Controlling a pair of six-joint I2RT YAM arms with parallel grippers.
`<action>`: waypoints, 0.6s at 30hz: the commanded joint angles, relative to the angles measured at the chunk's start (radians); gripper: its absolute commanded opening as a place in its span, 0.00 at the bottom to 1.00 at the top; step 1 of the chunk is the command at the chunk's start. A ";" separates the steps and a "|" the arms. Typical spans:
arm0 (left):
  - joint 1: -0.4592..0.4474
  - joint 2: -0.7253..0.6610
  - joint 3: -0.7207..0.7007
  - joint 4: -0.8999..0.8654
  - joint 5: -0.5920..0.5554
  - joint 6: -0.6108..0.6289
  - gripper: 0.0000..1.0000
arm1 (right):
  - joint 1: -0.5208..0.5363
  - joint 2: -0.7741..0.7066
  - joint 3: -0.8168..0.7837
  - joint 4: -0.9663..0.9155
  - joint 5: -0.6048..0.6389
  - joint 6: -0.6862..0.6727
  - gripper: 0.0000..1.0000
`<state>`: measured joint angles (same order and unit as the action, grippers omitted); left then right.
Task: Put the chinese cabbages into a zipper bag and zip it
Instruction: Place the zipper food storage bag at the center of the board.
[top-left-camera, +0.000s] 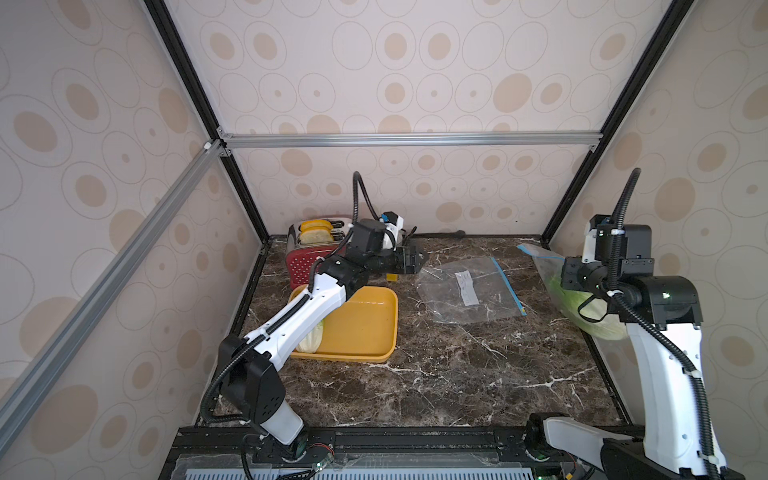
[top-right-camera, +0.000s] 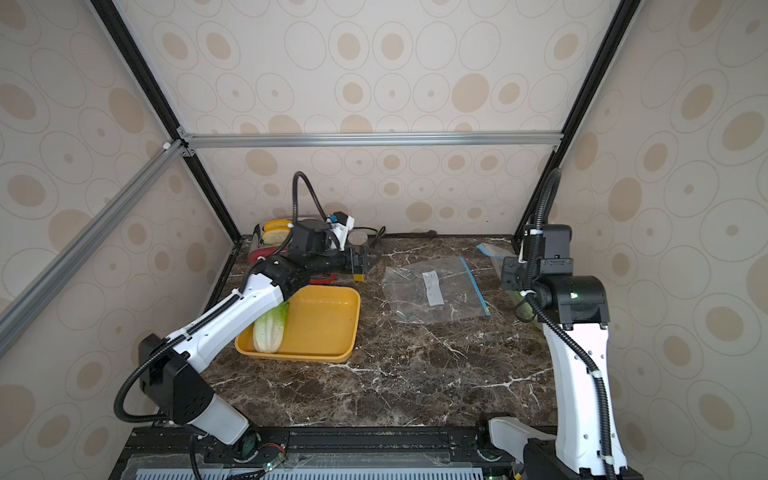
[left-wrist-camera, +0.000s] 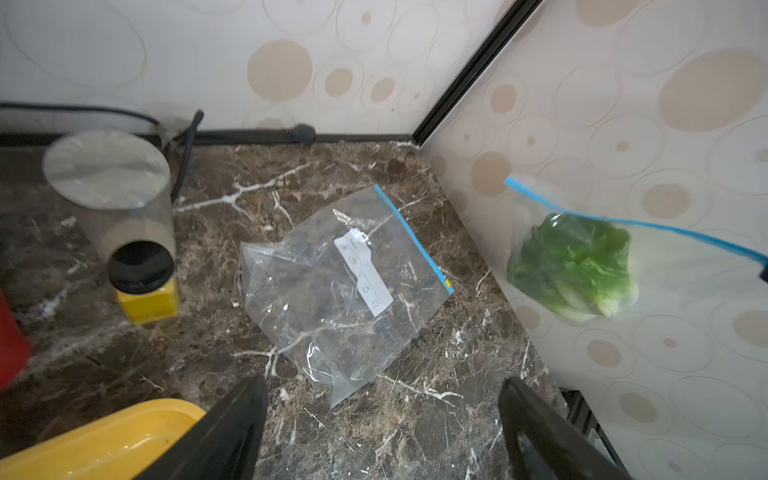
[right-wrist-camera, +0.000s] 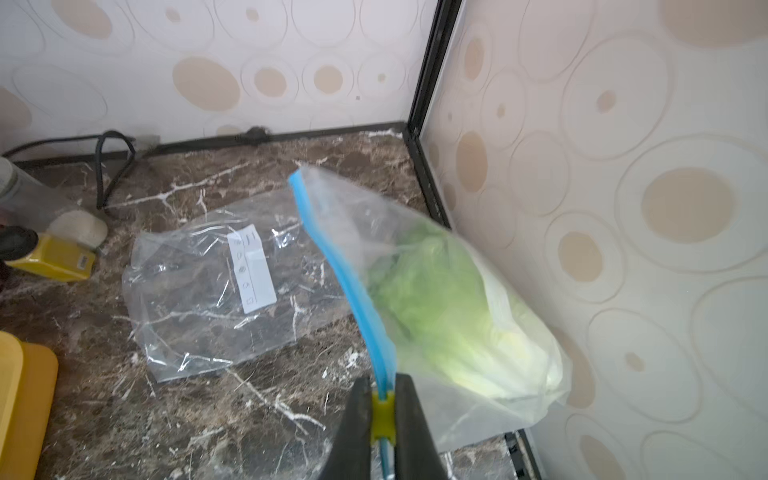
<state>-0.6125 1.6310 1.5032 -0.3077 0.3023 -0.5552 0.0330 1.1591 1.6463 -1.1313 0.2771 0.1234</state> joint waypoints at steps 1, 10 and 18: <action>-0.071 0.086 0.015 -0.046 -0.157 -0.065 0.94 | 0.003 0.005 -0.142 0.096 -0.109 0.082 0.00; -0.144 0.388 0.114 -0.056 -0.297 -0.110 0.98 | 0.009 0.014 -0.442 0.284 -0.421 0.195 0.00; -0.150 0.592 0.233 0.007 -0.356 -0.115 0.96 | 0.009 0.004 -0.565 0.369 -0.510 0.231 0.00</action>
<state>-0.7589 2.1780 1.6657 -0.3351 0.0036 -0.6453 0.0391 1.1778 1.1061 -0.8272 -0.1627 0.3172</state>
